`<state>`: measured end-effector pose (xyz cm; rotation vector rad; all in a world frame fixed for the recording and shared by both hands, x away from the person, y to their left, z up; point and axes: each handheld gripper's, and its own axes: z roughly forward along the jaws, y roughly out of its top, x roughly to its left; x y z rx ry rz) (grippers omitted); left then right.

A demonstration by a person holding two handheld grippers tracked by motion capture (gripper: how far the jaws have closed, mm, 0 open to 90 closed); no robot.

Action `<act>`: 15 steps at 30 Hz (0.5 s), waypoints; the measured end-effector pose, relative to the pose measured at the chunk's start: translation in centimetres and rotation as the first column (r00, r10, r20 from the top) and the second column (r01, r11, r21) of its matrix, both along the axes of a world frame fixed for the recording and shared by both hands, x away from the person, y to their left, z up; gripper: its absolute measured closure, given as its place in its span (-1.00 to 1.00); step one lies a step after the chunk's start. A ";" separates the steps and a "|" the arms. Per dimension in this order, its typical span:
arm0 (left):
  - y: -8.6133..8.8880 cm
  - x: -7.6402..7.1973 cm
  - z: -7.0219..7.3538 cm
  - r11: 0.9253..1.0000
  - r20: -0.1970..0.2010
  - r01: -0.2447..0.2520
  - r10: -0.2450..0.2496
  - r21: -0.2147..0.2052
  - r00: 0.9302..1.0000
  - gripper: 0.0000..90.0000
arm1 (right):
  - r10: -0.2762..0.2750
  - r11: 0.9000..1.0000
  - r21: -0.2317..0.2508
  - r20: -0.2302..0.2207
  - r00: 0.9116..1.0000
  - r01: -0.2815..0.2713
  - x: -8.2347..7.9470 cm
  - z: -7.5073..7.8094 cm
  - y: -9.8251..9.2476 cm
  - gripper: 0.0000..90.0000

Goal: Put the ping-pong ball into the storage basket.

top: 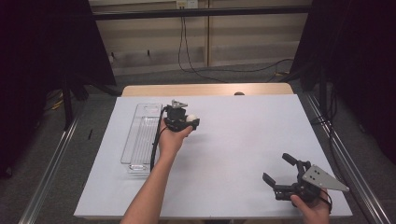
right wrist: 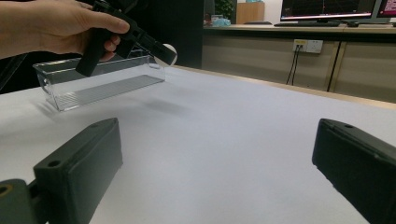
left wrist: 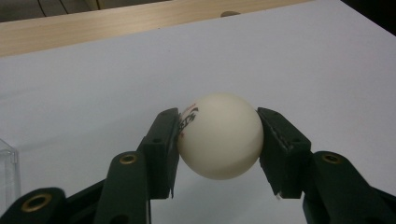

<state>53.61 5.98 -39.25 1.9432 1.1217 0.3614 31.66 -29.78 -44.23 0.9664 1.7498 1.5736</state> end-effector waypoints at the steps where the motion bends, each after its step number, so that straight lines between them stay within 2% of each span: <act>1: 0.1 0.0 0.1 1.000 -0.001 -0.003 0.003 0.007 1.000 0.14 | -0.006 1.000 0.007 -0.002 1.000 0.006 0.0 0.0 0.1 -0.98; 2: 0.1 0.0 0.1 1.000 -0.004 -0.002 0.002 0.001 1.000 0.14 | 0.001 1.000 -0.001 -0.002 1.000 -0.001 0.0 0.0 0.1 -0.97; 3: 0.3 0.0 0.1 1.000 -0.006 0.005 -0.005 0.014 1.000 0.14 | -0.003 1.000 0.007 -0.004 1.000 0.003 0.0 0.0 0.1 -0.97; 4: 0.3 -0.1 0.2 1.000 -0.001 -0.005 0.005 0.010 1.000 0.14 | 0.004 1.000 -0.009 -0.004 1.000 -0.004 0.0 0.0 0.1 -0.97; 7: 0.3 -0.2 0.3 1.000 0.001 -0.017 0.017 -0.005 1.000 0.14 | 0.007 1.000 -0.010 -0.004 1.000 -0.007 0.0 0.0 0.1 -0.97; 9: 0.6 -0.2 0.3 1.000 0.001 -0.004 0.004 0.008 1.000 0.14 | 0.003 1.000 -0.009 -0.004 1.000 -0.003 0.0 -0.1 0.1 -0.97; 13: 0.7 -0.2 0.4 1.000 -0.001 -0.019 0.019 -0.002 1.000 0.14 | 0.002 1.000 -0.006 -0.001 1.000 -0.002 0.0 -0.1 0.0 -0.97; 14: 0.8 -0.2 0.4 1.000 -0.005 -0.009 0.009 0.014 1.000 0.14 | 0.003 1.000 -0.004 -0.004 1.000 -0.003 0.0 0.0 0.0 -0.97; 15: 0.8 -0.2 0.4 1.000 -0.005 -0.010 0.011 0.014 1.000 0.14 | 0.002 1.000 -0.006 -0.003 1.000 -0.002 0.0 0.0 0.0 -0.97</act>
